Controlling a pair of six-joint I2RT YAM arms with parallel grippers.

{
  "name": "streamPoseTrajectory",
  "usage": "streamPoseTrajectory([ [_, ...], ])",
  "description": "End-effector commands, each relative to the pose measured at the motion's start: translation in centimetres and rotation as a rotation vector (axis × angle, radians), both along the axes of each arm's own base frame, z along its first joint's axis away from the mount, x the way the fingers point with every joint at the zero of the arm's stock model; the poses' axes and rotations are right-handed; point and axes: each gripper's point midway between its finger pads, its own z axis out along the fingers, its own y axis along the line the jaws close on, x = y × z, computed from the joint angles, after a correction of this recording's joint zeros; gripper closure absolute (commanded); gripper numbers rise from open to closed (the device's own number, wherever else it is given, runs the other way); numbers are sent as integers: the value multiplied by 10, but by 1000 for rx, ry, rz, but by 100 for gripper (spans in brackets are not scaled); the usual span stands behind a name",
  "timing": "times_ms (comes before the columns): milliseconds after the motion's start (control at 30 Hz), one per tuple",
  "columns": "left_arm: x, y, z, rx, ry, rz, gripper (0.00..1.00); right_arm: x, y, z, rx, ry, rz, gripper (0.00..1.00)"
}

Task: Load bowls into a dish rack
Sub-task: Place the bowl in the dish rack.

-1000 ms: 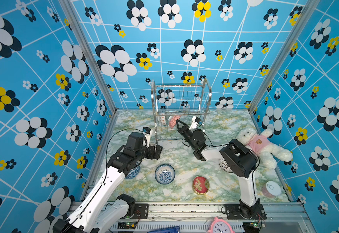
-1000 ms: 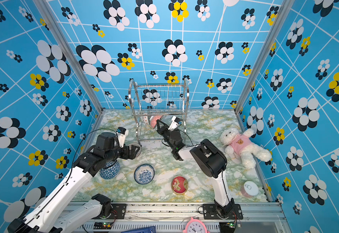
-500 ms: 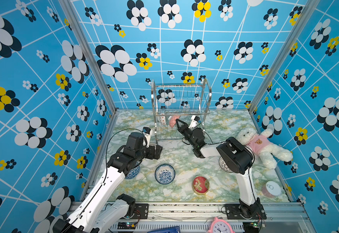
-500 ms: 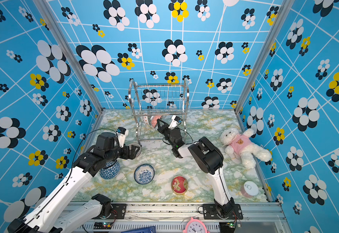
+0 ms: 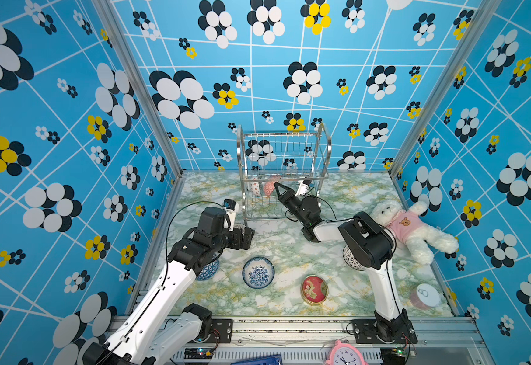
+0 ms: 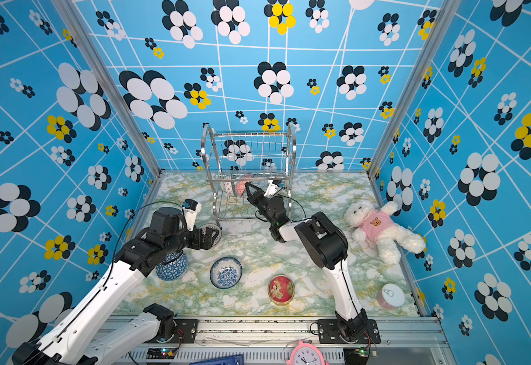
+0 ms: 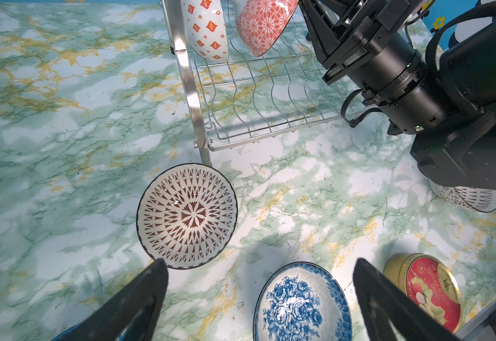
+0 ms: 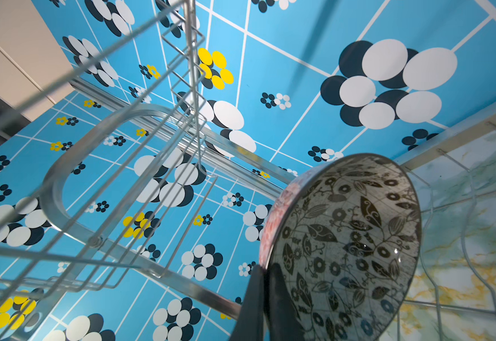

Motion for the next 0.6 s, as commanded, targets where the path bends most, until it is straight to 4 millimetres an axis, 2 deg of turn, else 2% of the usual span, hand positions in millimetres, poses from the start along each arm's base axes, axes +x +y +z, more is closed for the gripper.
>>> streamPoseTrajectory([
  [0, -1, -5, -4, 4, 8, -25, 1, 1, 5, 25, 35, -56, 50, 100],
  [433, -1, -4, -5, 10, 8, -25, 1, 14, 5, 20, 28, -25, 105, 100],
  [567, -1, -4, -5, 11, 9, -24, 1, 18, 10, 17, 10, -3, 138, 100],
])
